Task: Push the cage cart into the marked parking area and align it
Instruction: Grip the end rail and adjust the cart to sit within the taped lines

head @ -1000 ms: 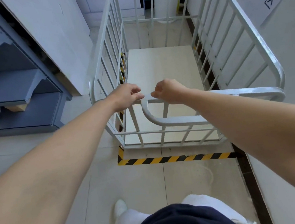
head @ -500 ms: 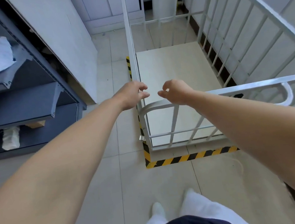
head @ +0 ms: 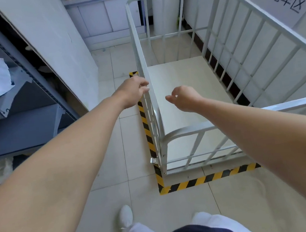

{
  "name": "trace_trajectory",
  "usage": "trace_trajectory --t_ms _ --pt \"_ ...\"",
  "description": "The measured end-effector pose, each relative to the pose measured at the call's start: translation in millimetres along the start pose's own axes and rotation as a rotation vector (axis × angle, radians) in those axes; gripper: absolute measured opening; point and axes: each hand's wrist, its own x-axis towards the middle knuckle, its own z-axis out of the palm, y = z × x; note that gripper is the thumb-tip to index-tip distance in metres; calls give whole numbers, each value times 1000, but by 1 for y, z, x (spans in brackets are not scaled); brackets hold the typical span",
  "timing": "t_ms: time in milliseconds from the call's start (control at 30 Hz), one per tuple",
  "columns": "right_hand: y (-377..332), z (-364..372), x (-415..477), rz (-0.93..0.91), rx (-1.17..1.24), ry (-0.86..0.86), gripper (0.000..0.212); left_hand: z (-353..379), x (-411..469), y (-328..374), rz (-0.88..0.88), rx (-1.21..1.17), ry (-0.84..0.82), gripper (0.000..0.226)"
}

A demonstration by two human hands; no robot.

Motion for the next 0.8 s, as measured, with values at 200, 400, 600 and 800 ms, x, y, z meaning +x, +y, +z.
trace_trajectory --t_ms 200,400,600,800 --pt "-63 48 27 146 125 -37 67 -17 42 -44 172 187 -172 41" --pt "-66 85 35 268 -43 -88 28 17 62 -65 424 394 -382 55" --pt "-21 75 26 316 78 -98 55 45 76 -53 541 539 -524 61" --pt "27 80 -1 213 -269 -525 47 77 79 -51 595 714 -655 59"
